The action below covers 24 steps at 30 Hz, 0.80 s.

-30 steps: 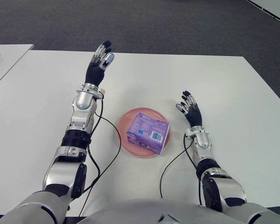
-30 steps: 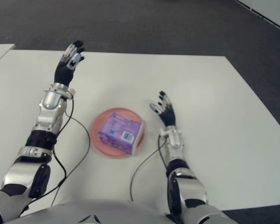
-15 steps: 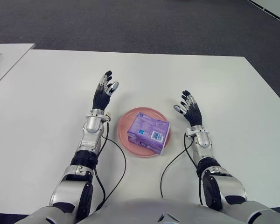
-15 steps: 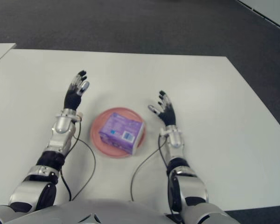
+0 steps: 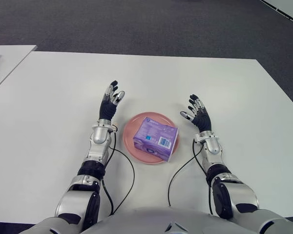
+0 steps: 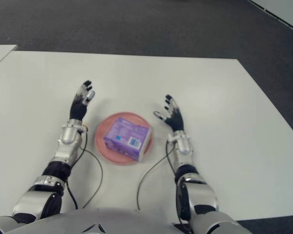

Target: Put the tissue paper into the plate.

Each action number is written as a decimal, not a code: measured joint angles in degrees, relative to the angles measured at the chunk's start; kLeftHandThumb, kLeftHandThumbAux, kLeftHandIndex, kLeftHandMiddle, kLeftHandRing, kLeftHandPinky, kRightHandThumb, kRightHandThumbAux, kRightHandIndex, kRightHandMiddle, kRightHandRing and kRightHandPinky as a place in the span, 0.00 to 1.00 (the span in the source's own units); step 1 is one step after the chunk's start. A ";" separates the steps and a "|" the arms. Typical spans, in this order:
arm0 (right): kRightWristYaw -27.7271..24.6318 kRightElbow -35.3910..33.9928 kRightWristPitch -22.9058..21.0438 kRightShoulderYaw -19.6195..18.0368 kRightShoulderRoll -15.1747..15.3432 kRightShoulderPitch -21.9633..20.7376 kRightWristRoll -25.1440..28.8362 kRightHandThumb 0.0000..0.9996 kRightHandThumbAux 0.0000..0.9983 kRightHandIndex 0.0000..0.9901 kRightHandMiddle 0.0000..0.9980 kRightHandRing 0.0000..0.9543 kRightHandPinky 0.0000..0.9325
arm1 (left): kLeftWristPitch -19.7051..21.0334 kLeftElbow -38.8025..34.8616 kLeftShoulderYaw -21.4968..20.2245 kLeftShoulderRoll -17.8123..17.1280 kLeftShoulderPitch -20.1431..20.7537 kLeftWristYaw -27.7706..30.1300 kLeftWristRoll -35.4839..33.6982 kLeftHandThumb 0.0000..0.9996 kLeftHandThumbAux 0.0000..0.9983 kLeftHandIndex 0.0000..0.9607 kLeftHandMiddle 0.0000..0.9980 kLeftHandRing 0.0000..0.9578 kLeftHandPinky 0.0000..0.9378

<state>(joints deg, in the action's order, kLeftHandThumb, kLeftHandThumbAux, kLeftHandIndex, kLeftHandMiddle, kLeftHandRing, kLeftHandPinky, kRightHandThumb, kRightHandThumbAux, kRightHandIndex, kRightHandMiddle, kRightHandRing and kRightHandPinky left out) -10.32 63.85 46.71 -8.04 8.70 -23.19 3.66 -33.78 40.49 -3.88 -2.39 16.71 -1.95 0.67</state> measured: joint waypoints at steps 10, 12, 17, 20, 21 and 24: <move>0.07 -0.02 0.31 -0.02 0.01 0.04 -0.02 0.00 0.80 0.00 0.00 0.00 0.01 | -3.84 5.12 0.11 -0.27 -1.59 0.02 0.38 0.00 0.42 0.00 0.00 0.00 0.00; 0.06 -0.03 0.31 -0.03 0.02 0.05 -0.02 0.00 0.81 0.00 0.00 0.00 0.01 | -4.36 6.60 0.13 -0.45 -1.97 0.02 0.51 0.00 0.42 0.00 0.00 0.00 0.00; -0.03 -0.07 0.44 -0.09 0.07 0.13 -0.01 0.00 0.82 0.00 0.00 0.00 0.00 | -6.24 10.15 0.03 -1.57 -1.27 0.03 0.56 0.00 0.42 0.00 0.00 0.00 0.00; -0.22 -0.07 0.54 -0.17 0.06 0.16 0.01 0.00 0.81 0.00 0.00 0.00 0.00 | -7.15 12.94 -0.43 -2.42 0.18 0.59 0.28 0.00 0.43 0.00 0.00 0.00 0.00; -0.34 -0.07 0.55 -0.20 0.06 0.16 0.04 0.00 0.81 0.00 0.00 0.00 0.00 | -7.45 13.82 -0.64 -2.71 0.62 0.98 0.07 0.00 0.43 0.00 0.00 0.00 0.00; -0.57 -0.08 0.58 -0.29 0.06 0.17 0.08 0.00 0.81 0.00 0.00 0.00 0.01 | -8.17 15.85 -1.55 -3.35 1.66 1.87 -0.38 0.00 0.44 0.00 0.00 0.00 0.00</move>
<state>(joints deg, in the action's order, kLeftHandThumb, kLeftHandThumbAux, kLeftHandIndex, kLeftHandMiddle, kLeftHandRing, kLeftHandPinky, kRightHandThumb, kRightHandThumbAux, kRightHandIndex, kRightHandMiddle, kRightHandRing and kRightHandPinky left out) -10.89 63.77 47.29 -8.33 8.76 -23.03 3.74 -41.95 56.34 -5.42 -5.73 18.37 -0.08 0.29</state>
